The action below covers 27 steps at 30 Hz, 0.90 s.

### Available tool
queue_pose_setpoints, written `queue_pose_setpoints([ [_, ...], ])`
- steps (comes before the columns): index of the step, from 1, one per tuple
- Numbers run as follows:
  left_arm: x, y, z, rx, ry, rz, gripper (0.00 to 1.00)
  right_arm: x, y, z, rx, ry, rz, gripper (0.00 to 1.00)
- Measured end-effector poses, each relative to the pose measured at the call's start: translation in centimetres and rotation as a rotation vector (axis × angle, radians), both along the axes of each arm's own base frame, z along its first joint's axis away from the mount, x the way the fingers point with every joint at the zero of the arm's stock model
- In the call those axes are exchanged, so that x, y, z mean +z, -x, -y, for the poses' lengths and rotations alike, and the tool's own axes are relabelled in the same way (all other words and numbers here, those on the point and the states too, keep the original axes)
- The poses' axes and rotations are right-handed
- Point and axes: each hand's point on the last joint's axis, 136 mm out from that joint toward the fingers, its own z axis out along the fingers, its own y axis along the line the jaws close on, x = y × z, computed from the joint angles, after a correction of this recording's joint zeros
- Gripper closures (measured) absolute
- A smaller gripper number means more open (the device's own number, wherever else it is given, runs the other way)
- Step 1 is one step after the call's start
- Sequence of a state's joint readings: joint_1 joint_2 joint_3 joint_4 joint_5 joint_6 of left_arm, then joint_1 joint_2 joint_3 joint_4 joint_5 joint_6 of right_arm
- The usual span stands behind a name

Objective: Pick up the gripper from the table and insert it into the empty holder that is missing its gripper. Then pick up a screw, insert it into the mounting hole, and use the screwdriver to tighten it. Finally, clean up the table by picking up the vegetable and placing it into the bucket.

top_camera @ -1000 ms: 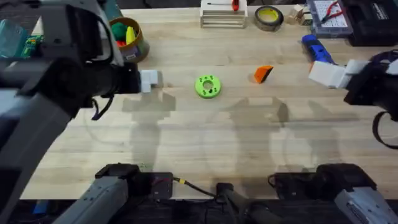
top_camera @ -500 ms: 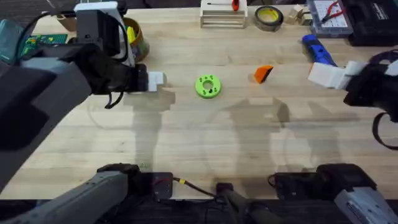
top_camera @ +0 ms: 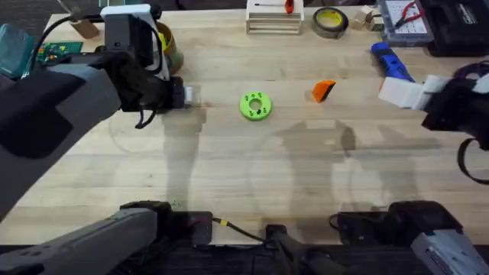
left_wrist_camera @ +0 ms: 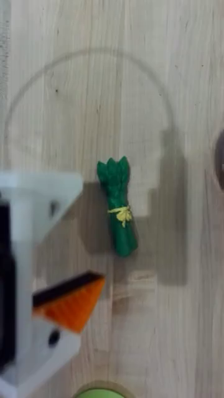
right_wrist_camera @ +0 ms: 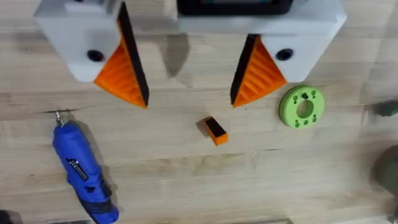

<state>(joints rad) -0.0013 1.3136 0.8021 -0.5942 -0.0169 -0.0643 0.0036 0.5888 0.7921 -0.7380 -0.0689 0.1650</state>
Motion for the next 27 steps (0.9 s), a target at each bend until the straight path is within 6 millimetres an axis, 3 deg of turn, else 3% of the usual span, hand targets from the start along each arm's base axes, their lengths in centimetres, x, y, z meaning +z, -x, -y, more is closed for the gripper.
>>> queue_pose_setpoints([
  [2,-0.1,0.2,0.0,0.0,0.0,-0.007,0.862,0.0,0.0,0.0,0.0,0.0,0.0,0.147],
  [3,-0.1,0.3,0.0,-0.002,-0.002,-0.01,0.962,0.0,0.0,0.0,0.0,0.0,0.0,0.149],
  [4,0.0,0.3,0.0,-0.002,-0.002,-0.009,0.989,0.0,0.0,0.0,0.0,0.0,0.0,0.149],
  [8,1.8,0.3,0.0,-0.001,-0.003,0.049,0.997,0.0,0.0,0.0,0.0,0.0,0.0,0.147],
  [20,10.1,1.2,0.0,-0.026,-0.022,0.345,0.994,0.0,0.0,0.0,0.0,0.0,0.0,0.148],
  [21,10.6,1.3,0.0,-0.03,-0.026,0.361,0.937,0.0,0.0,0.0,0.0,0.0,0.0,0.148],
  [26,13.0,2.2,-0.1,-0.031,-0.029,0.45,0.157,0.0,0.0,0.0,0.0,0.0,-0.001,0.147],
  [27,13.4,2.3,0.0,-0.03,-0.028,0.467,0.052,0.0,0.0,0.0,0.0,0.0,0.0,0.147],
])
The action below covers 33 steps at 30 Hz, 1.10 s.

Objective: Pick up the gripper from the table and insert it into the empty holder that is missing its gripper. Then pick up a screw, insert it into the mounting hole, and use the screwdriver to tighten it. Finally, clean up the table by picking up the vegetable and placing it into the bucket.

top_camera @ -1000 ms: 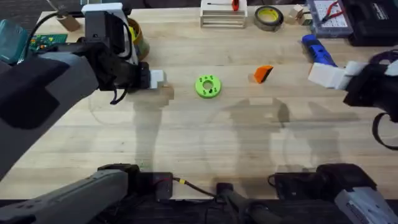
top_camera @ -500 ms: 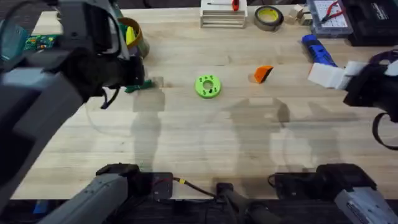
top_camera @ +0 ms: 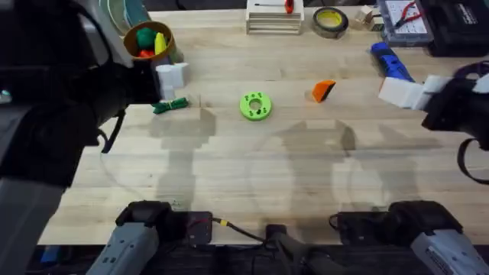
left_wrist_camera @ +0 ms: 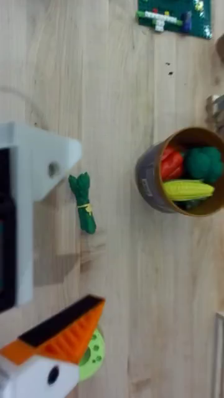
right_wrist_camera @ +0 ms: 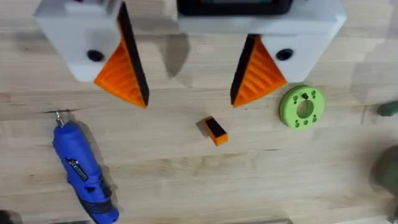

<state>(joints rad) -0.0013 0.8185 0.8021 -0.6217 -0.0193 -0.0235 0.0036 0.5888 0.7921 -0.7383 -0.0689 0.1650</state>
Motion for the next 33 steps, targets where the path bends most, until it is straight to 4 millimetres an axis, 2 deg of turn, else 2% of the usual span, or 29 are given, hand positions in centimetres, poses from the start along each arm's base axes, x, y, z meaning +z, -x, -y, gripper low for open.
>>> queue_pose_setpoints([
  [2,0.9,0.4,0.0,-0.001,-0.002,0.033,0.011,0.0,0.0,0.0,0.0,0.0,0.0,0.147],
  [7,2.5,1.1,0.0,-0.002,-0.003,0.097,0.016,0.0,0.0,0.0,0.0,0.0,0.0,0.148],
  [8,2.8,1.3,0.0,-0.002,-0.003,0.107,0.089,0.0,0.0,0.0,0.0,0.0,0.0,0.148],
  [9,3.0,1.4,0.0,-0.003,-0.004,0.116,0.216,0.0,0.0,0.0,0.0,0.0,0.0,0.147],
  [13,3.7,1.7,0.0,-0.004,-0.006,0.145,0.854,0.0,0.0,0.0,0.0,0.0,0.0,0.147],
  [14,3.8,1.8,0.0,-0.006,-0.011,0.149,0.96,0.0,0.0,0.0,0.0,0.0,0.0,0.147],
  [16,4.0,1.9,0.0,-0.006,-0.01,0.159,0.996,0.0,0.0,0.0,0.0,0.0,0.0,0.147],
  [17,4.1,2.0,0.0,-0.009,-0.015,0.16,0.941,0.0,0.0,0.0,0.0,0.0,0.0,0.148],
  [19,4.2,2.0,0.0,-0.008,-0.013,0.165,0.654,0.0,0.0,0.0,0.0,0.0,0.0,0.147],
  [22,4.2,2.0,0.0,0.0,0.0,0.166,0.16,0.0,0.0,0.0,0.0,0.0,0.0,0.148],
  [23,4.2,2.0,0.0,0.008,0.015,0.167,0.046,0.0,0.0,0.0,0.0,0.0,0.0,0.148],
  [25,4.2,2.0,0.0,0.019,0.031,0.167,0.012,0.0,0.0,0.0,0.0,0.0,0.0,0.147],
  [33,4.2,2.0,0.0,0.043,0.072,0.168,0.008,0.0,0.0,0.0,0.0,0.0,0.0,0.147],
])
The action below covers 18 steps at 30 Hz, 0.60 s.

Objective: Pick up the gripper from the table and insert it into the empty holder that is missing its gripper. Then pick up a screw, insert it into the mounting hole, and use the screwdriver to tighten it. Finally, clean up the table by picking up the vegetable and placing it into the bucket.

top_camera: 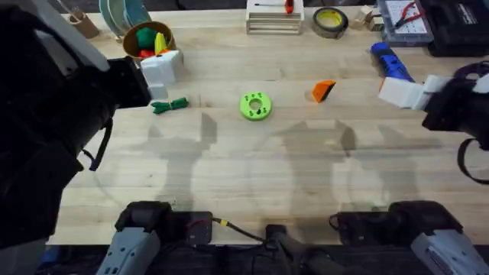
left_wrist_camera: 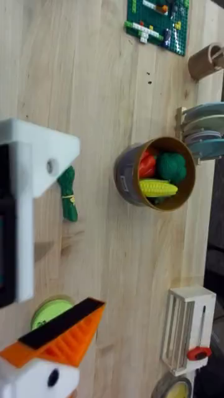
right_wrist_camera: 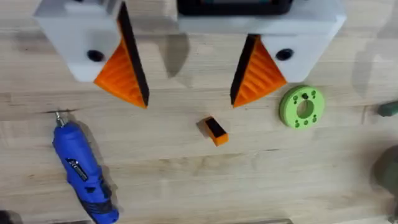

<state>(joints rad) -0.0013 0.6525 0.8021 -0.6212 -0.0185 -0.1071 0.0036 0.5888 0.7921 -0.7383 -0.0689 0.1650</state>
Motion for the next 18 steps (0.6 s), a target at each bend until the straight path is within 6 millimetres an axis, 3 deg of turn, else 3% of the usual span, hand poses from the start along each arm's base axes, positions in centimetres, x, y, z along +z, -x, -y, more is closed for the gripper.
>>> queue_pose_setpoints([
  [18,-1.1,0.6,0.5,-0.021,0.019,-0.051,0.008,0.0,0.0,0.0,0.0,0.0,0.0,0.148],
])
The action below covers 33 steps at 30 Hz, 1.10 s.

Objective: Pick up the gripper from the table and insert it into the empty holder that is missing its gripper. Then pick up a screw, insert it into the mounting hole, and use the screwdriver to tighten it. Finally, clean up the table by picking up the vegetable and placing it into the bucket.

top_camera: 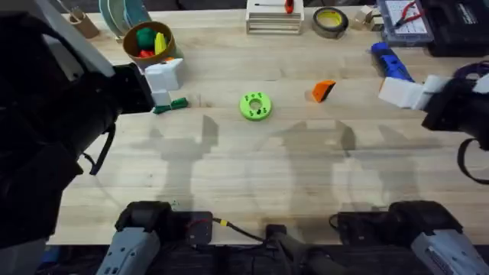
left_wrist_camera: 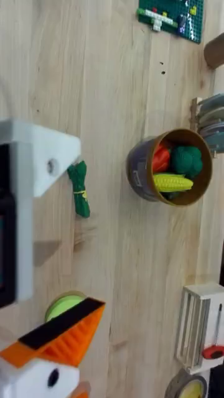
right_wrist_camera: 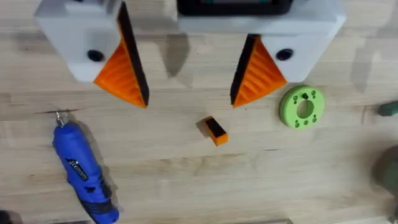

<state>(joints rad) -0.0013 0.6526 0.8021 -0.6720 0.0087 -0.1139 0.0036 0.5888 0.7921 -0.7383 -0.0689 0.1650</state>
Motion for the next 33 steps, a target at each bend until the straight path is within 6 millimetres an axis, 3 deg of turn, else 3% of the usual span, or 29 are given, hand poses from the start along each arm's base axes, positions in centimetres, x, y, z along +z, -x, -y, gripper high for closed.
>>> queue_pose_setpoints([
  [13,2.0,-1.0,1.4,-0.064,0.024,0.095,0.008,0.0,0.0,0.0,0.0,0.0,0.0,0.147],
  [22,4.3,-0.9,3.4,-0.141,0.033,0.328,0.008,0.0,0.0,0.0,0.0,0.0,0.0,0.149],
  [33,1.3,0.7,5.1,-0.215,0.054,0.46,0.007,0.0,0.0,0.0,0.0,0.0,0.0,0.147],
])
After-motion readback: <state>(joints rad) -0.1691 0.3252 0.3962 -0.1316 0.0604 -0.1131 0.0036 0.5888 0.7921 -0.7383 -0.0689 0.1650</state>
